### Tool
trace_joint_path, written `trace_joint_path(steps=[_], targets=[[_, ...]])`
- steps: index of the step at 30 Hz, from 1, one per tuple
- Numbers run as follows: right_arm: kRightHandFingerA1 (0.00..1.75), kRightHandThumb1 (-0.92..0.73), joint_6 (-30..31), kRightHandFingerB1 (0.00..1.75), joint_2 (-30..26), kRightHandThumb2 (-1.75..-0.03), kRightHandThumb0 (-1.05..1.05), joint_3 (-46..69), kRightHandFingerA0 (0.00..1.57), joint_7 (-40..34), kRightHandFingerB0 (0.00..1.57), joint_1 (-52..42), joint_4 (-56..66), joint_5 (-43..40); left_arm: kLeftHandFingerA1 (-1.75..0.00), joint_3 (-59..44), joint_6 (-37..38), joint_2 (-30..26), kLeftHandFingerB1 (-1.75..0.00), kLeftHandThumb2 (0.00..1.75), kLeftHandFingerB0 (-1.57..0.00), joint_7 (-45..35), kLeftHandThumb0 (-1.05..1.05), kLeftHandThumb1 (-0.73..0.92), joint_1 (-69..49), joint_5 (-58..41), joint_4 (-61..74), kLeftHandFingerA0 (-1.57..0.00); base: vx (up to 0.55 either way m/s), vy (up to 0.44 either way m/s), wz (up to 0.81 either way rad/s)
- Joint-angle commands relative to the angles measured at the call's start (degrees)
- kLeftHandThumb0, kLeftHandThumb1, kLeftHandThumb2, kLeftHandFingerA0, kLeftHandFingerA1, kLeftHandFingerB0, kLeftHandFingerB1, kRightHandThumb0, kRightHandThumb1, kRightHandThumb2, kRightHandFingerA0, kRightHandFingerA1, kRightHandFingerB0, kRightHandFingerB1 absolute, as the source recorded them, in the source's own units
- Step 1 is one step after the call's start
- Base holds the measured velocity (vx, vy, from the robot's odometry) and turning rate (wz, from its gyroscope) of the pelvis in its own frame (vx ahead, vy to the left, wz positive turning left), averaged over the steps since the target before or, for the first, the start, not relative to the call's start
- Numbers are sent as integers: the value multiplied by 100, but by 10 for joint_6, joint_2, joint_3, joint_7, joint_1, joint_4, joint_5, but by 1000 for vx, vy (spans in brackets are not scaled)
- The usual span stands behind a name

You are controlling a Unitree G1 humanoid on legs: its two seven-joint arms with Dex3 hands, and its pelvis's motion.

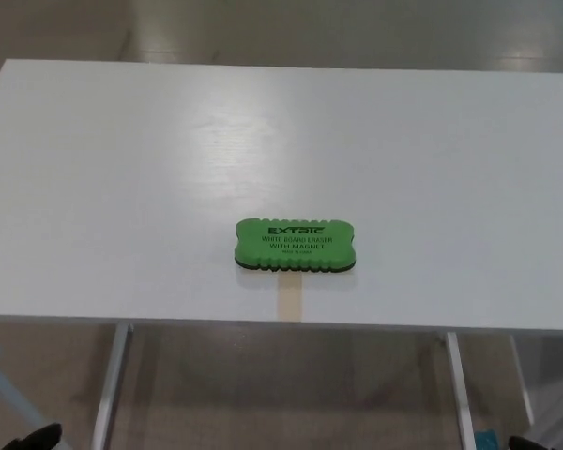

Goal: Use the left hand to press on the green eraser and wipe the desk from center to the left and then back to center.

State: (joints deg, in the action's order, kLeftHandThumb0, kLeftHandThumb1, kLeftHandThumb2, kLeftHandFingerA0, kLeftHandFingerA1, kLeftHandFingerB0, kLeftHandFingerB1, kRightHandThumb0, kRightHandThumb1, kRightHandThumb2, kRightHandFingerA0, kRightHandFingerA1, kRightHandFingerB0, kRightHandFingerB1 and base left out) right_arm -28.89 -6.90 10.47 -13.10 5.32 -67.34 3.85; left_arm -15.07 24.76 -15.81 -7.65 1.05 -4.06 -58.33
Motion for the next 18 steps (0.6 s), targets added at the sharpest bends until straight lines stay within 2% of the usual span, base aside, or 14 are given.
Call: trace_joint_path(steps=[1,2,4,5,6,8,9,11,12,16,18], targets=[[47,-69,-28,42,1,-60,-22,2,61,-11,51,5,-11,-5,-43,64,77,-32,-38,60,-56,-132,-31,65,-16,21,51,-63,0,0,0],[47,-69,-29,42,1,-60,-22,2,61,-10,51,5,-11,-6,-43,72,79,-36,-38,60,-56,-146,-31,65,-17,20,60,-63,0,0,0],[47,-69,-27,42,-1,-60,-22,-2,60,-14,51,7,-11,-1,-43,101,69,-44,-37,60,-57,-252,-32,66,-28,-19,128,-65,0,0,0],[47,-69,-27,42,-1,-60,-22,-1,60,-13,51,8,-11,-1,-43,104,64,-45,-37,60,-57,-260,-32,66,-31,-24,137,-65,0,0,0],[47,-69,-27,42,0,-60,-22,0,61,-13,51,9,-11,-3,-44,122,26,-52,-38,61,-59,-329,-35,63,-49,-67,209,-69,0,0,0],[47,-70,-27,42,1,-60,-22,1,61,-12,51,10,-11,-5,-45,135,3,-57,-39,62,-62,-369,-35,64,-58,-92,253,-72,0,0,0],[47,-69,-26,42,1,-60,-22,2,61,-12,51,11,-12,-7,-46,163,-35,-69,-40,62,-66,-422,-31,66,-71,-127,323,-75,0,0,0],[47,-69,-25,42,2,-60,-22,1,61,-15,51,11,-12,-5,-47,184,-56,-79,-42,63,-69,-447,-31,67,-81,-145,373,-76,0,0,0],[48,-69,-25,43,3,-60,-23,2,62,-14,52,11,-12,-6,-46,199,-66,-87,-44,62,-79,-449,-26,71,-90,-150,409,-79,0,0,0],[48,-69,-26,43,5,-60,-23,5,63,-11,53,10,-12,-10,-46,218,-79,-96,-45,62,-82,-442,-25,73,-103,-152,461,-80,0,0,0],[49,-68,-25,44,5,-60,-23,4,63,-15,55,9,-14,-8,-46,250,-92,-106,-46,63,-85,-446,-18,77,-113,-164,525,-82,0,0,0]])
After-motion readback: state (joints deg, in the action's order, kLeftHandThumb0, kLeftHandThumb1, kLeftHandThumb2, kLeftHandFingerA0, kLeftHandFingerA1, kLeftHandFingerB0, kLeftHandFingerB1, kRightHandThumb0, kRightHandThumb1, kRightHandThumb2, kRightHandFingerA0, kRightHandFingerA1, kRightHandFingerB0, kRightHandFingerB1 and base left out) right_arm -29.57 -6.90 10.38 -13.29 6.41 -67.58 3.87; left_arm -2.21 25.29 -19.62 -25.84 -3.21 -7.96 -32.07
